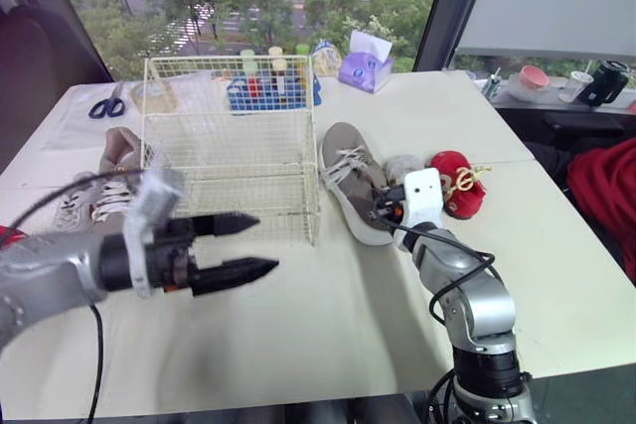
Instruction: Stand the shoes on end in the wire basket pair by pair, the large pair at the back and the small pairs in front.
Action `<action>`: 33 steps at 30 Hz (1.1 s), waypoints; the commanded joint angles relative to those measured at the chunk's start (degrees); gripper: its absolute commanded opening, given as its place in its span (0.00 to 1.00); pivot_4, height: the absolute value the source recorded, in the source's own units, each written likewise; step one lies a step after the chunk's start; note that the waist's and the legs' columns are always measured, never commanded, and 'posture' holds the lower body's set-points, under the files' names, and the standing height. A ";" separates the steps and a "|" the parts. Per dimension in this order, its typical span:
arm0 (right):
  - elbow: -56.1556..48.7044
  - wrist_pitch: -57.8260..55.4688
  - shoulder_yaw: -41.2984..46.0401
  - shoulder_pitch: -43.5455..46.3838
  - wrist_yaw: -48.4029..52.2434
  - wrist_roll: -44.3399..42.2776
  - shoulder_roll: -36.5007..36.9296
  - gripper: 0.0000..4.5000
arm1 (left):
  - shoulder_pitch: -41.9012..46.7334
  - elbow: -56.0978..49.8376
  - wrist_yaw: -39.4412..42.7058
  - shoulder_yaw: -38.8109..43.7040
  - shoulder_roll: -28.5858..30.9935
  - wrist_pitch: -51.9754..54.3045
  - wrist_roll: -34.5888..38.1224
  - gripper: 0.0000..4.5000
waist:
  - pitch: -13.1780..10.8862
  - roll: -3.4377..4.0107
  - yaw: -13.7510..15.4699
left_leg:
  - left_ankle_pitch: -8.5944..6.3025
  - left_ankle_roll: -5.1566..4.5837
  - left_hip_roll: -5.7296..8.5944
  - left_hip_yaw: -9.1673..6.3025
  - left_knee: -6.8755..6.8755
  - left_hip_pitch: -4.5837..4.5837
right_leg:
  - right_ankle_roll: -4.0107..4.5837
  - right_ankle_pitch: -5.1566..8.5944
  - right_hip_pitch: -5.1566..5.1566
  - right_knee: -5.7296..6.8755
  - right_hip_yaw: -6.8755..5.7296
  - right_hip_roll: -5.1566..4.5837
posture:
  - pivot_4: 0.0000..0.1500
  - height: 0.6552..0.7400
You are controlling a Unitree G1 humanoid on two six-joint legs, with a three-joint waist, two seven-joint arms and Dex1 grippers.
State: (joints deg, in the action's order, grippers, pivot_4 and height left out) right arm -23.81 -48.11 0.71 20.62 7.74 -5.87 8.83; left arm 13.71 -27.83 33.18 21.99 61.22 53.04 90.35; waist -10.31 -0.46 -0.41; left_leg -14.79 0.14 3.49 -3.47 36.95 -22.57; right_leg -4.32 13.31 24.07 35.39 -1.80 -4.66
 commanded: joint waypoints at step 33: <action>-7.80 49.09 4.33 21.37 26.82 5.82 36.81 0.03 | 76.68 86.58 52.69 -15.84 -20.06 -17.27 -54.18 1.00 | -0.55 -0.67 -0.33 | -0.16 -0.35 0.18 0.34 0.30 -0.82 | -0.69 -0.45 0.41 -0.10 0.09 0.03 | 1.00 1.00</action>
State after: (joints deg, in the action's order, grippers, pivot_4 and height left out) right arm -30.83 -1.62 3.92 40.62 34.91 -0.64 45.06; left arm 88.10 58.78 84.20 5.42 40.89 36.74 37.46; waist -10.86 -1.13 -0.75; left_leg -14.94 -0.22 3.67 -3.13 37.25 -23.39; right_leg -5.01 12.86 24.48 35.30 -1.71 -4.62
